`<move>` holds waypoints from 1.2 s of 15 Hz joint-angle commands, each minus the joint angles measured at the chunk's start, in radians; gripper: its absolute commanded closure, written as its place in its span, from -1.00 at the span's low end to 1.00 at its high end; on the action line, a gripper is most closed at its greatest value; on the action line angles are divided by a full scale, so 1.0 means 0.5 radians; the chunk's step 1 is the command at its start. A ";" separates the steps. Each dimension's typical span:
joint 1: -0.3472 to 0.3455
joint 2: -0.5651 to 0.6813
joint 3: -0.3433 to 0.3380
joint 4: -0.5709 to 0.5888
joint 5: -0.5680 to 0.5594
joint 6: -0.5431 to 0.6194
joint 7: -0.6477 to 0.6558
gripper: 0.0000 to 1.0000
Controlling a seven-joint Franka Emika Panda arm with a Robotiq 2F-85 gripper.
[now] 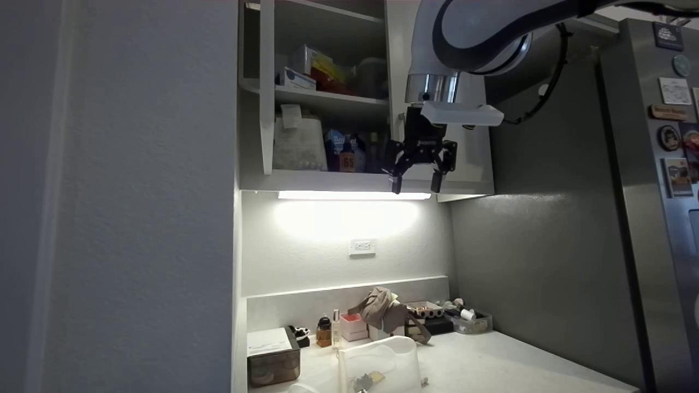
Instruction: Take the bottle on the counter, put it in the kitchen cabinet and close it, then take the blind on the counter and hang it to the wall
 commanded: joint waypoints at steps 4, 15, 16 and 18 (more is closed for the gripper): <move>0.003 -0.182 0.334 0.126 0.097 -0.016 0.366 -1.00; 0.084 0.030 0.248 0.437 0.305 0.564 0.189 -1.00; 0.096 0.081 0.237 0.460 0.339 0.618 0.133 -1.00; 0.106 0.192 0.226 0.523 0.388 0.666 0.049 -1.00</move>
